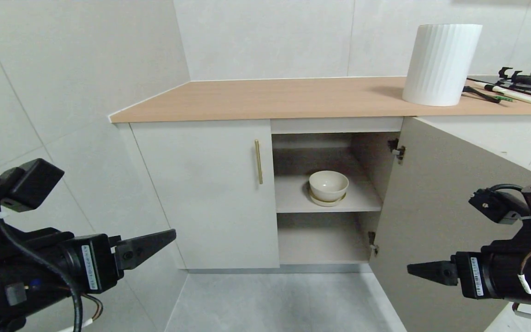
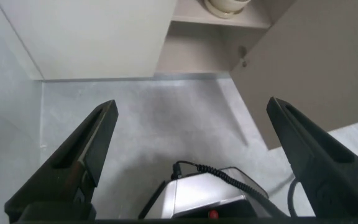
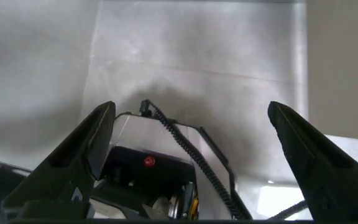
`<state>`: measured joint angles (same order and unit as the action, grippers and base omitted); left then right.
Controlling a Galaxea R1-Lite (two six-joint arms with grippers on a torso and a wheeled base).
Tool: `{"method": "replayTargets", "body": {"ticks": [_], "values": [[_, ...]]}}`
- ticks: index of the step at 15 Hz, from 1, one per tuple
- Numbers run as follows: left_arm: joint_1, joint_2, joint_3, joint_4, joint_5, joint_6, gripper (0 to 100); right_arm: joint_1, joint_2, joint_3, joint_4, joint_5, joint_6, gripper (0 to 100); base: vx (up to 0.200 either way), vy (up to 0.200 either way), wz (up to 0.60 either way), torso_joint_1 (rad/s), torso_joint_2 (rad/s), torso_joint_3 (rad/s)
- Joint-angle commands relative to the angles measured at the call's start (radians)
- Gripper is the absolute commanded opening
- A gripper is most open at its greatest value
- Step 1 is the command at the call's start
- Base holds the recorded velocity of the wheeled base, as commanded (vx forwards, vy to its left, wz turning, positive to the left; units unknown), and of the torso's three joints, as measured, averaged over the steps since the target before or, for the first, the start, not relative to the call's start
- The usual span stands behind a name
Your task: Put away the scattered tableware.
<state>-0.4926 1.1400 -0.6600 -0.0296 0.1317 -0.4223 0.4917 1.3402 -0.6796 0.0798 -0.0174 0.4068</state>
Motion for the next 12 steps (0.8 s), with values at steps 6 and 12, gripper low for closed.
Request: {"method": "replayTargets", "body": {"ticks": [6,12], "values": [[0.000,0.007,0.010,0.000,-0.001,0.000,100,-0.056,-0.006,-0.048,0.202,-0.001,-0.059,100,0.000,-0.200,0.00,0.006,0.00,0.002],[0.000,0.009,0.014,-0.003,-0.001,0.007,100,-0.124,-0.064,-0.225,0.595,-0.067,-0.102,100,0.000,-0.033,0.00,0.000,0.00,0.000]]}}
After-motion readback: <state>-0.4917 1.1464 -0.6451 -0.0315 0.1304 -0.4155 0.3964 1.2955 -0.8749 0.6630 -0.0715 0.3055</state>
